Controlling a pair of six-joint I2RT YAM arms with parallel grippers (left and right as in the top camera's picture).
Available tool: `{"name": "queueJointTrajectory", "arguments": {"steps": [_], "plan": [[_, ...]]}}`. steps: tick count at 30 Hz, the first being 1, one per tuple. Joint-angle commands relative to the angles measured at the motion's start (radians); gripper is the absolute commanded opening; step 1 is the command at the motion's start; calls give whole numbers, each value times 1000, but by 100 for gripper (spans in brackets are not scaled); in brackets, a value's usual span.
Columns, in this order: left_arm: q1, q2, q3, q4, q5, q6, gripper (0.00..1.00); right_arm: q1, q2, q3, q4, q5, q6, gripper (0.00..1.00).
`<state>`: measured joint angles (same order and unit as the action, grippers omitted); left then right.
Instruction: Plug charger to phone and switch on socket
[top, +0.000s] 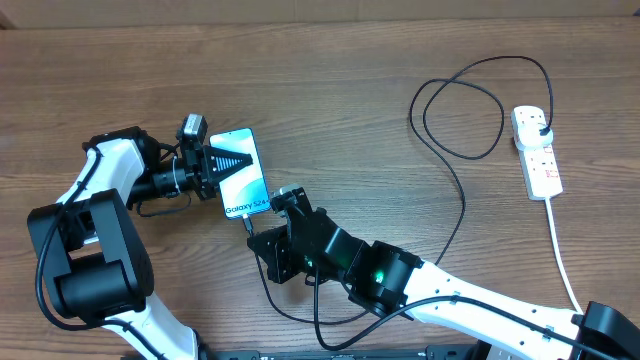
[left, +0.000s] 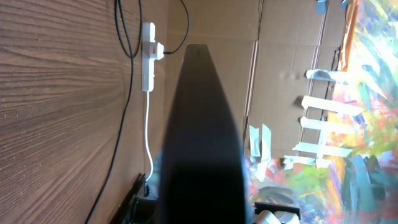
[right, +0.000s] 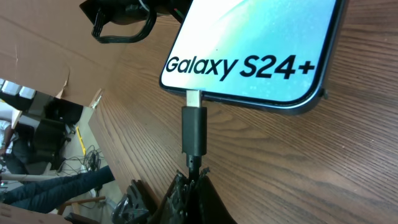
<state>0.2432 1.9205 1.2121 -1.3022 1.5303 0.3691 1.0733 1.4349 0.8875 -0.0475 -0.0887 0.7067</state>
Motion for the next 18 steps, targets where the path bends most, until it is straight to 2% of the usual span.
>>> {"name": "queueJointTrajectory", "arguments": {"steps": [1,18], "plan": [[-2,-12,0,-3,50,1,4,-4,-14,-5,-5,10,4,4],[-1,-12,0,32,50,-5,4,-4,-14,-5,-7,-7,4,4]]}}
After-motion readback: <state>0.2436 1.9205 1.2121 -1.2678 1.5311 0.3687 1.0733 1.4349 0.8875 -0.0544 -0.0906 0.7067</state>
